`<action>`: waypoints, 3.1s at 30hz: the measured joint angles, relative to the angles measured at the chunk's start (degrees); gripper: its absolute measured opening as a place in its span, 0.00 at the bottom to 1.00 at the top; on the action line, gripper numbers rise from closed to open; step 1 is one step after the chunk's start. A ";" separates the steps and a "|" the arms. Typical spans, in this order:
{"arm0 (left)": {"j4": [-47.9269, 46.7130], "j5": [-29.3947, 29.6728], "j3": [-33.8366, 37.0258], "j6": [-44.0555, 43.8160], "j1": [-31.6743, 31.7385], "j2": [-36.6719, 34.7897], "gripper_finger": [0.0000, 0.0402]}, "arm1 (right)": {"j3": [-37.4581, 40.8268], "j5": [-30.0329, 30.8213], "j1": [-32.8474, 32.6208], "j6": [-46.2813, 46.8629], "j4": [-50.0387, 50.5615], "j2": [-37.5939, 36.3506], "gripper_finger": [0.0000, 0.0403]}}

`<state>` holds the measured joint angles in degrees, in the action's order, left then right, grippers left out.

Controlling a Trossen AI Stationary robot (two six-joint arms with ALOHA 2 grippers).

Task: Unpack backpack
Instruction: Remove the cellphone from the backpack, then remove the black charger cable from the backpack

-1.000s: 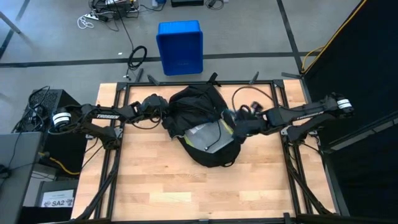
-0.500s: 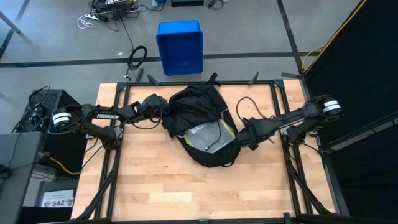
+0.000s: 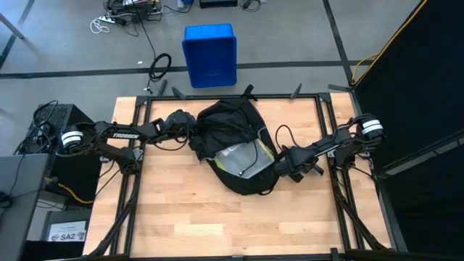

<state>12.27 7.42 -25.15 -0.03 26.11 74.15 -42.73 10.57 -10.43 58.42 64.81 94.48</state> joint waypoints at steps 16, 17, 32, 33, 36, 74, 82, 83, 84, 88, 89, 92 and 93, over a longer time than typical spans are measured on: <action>0.04 0.02 0.02 0.00 0.00 0.02 0.00 | -21.84 2.15 -4.56 -2.67 13.42 -1.84 0.40; 0.03 0.02 0.02 0.00 0.00 0.02 0.00 | -23.44 2.12 -4.71 -3.06 13.38 -1.84 0.40; 0.09 -0.05 0.02 -0.02 0.00 0.02 0.00 | -33.93 9.59 -2.19 -20.40 -15.14 0.93 0.35; 0.07 -0.13 0.02 -0.03 0.00 0.02 0.00 | -33.93 9.55 -1.37 -21.10 -16.06 1.76 0.35; -0.04 -0.26 0.02 -0.03 0.00 0.02 0.00 | -33.93 9.62 1.74 -21.58 -15.24 4.81 0.34; -0.39 -0.50 0.02 0.86 0.00 0.02 0.00 | -33.73 13.75 1.76 -29.00 -10.70 -1.44 0.00; -0.35 -0.42 0.02 0.00 0.00 0.02 0.00 | -33.80 26.83 -8.58 -30.71 -17.97 -13.27 0.00; -0.39 -0.44 0.02 0.00 0.00 0.02 0.00 | -33.83 29.52 -9.83 -31.15 -18.15 -14.53 0.00; -0.42 -0.44 0.02 0.00 0.00 0.02 0.00 | -33.84 32.33 -11.17 -31.29 -18.24 -15.77 0.00; -0.39 -0.44 0.02 0.00 0.00 0.02 0.00 | -33.88 45.82 -16.36 -31.15 -18.16 -19.65 0.00; -0.40 -0.44 0.02 0.00 0.00 0.02 0.00 | -33.88 49.49 -17.64 -31.22 -18.09 -20.29 0.00; -0.40 -0.44 0.02 0.00 0.00 0.02 0.00 | -33.88 60.55 -21.03 -31.64 -18.00 -21.16 0.00; -0.42 -0.44 0.02 0.00 0.00 0.02 0.00 | -33.88 63.78 -21.89 -31.66 -17.83 -21.16 0.00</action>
<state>11.86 6.98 -25.12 -0.03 26.11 74.17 -76.62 74.35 -32.32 26.76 46.98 73.32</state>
